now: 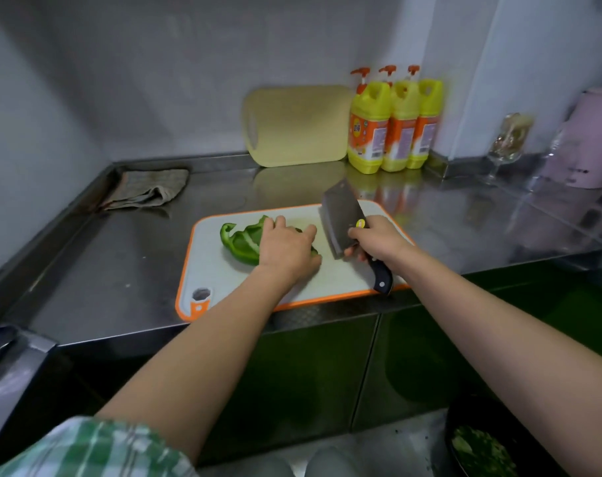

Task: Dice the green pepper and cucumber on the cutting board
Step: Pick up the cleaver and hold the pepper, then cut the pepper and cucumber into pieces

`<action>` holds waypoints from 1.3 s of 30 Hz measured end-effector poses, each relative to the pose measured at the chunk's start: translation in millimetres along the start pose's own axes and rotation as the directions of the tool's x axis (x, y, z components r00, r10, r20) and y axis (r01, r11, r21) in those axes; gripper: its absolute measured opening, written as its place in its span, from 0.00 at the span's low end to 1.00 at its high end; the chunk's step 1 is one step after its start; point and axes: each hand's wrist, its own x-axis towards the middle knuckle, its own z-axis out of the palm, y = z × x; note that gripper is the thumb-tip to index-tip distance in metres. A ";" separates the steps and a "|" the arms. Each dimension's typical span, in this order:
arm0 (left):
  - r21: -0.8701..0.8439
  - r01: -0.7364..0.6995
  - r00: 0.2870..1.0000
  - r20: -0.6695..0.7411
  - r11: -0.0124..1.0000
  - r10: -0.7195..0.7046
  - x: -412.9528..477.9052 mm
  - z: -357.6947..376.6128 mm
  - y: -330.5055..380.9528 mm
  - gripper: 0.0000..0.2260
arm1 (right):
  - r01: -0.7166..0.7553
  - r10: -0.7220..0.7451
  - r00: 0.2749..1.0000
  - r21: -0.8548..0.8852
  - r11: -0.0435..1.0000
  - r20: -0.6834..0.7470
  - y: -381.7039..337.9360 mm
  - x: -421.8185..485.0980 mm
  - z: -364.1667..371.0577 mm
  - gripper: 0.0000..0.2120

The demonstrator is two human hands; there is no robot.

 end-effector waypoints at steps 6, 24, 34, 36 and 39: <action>-0.332 0.120 0.900 -0.361 0.936 -0.243 -8.5 -14.5 -26.4 0.17 | -0.006 0.011 0.999 0.160 0.987 -0.030 -14.1 -7.0 13.1 0.08; -0.341 0.527 0.835 0.037 0.778 -0.549 -48.7 8.3 -87.0 0.29 | 0.082 -0.083 0.989 0.011 0.997 0.125 -31.0 -12.0 62.4 0.07; -0.574 0.398 0.879 0.016 0.715 -0.477 -28.2 -2.4 -70.9 0.16 | 0.090 -0.092 0.978 0.015 0.996 0.189 -30.3 -20.0 49.2 0.06; -0.635 0.429 0.858 0.064 0.642 -0.510 -22.7 -3.9 -67.9 0.15 | 0.129 -0.123 0.983 -0.037 0.991 0.135 -32.5 -19.0 45.1 0.06; -0.671 0.485 0.826 0.140 0.561 -0.546 -12.1 -5.2 -60.6 0.17 | 0.210 -0.212 0.977 -0.126 0.970 -0.004 -43.7 -20.0 29.3 0.10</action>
